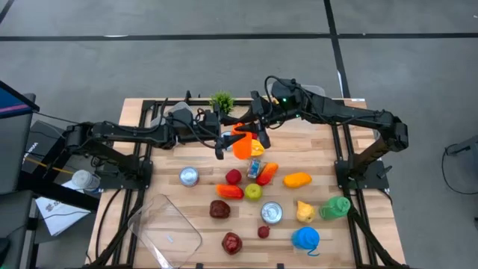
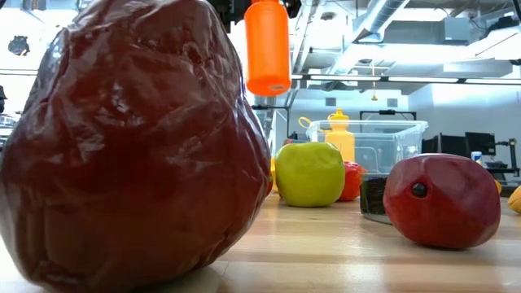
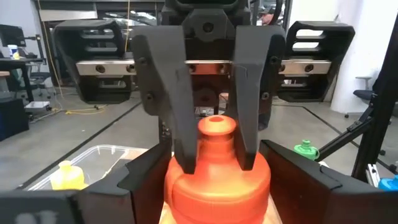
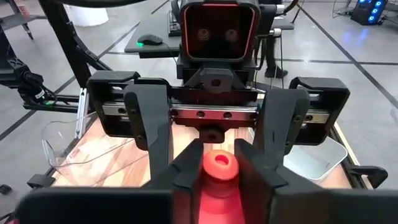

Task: Pick & Place Food Item
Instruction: Put the orange tumbler into the top transparent bin

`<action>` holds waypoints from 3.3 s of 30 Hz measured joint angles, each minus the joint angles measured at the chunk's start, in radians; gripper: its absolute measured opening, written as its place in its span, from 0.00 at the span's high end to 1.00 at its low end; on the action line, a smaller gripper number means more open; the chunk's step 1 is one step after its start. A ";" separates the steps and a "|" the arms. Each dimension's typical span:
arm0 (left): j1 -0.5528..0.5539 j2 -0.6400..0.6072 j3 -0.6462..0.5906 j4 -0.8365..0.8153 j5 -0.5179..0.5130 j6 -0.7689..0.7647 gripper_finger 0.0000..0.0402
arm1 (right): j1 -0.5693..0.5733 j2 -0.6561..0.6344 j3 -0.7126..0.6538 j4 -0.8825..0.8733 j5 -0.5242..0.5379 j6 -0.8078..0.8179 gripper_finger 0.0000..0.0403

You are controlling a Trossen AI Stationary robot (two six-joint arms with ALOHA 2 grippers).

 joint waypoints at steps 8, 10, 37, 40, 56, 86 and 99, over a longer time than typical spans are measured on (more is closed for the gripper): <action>0.001 0.000 0.000 0.006 -0.001 -0.009 0.41 | -0.006 -0.016 -0.001 -0.002 0.014 0.011 0.87; 0.001 -0.001 0.000 0.009 -0.002 -0.021 0.39 | -0.017 -0.039 -0.002 -0.003 0.026 0.012 0.87; 0.001 -0.119 0.000 -0.019 -0.001 -0.016 0.35 | -0.745 -0.544 -0.423 0.027 0.185 0.002 0.87; 0.001 -0.119 0.000 -0.022 -0.001 -0.015 0.36 | -0.759 -0.544 -0.493 0.061 0.183 0.038 0.87; 0.004 -0.119 0.000 -0.041 -0.025 -0.014 0.36 | -0.804 -0.537 -0.712 0.231 0.284 0.030 0.87; 0.005 -0.119 0.000 -0.041 -0.054 -0.014 0.35 | -0.805 -0.420 -0.950 0.586 0.318 0.073 0.87; 0.005 -0.119 0.000 -0.042 -0.060 -0.014 0.35 | -0.805 -0.411 -0.950 0.588 0.318 0.047 0.81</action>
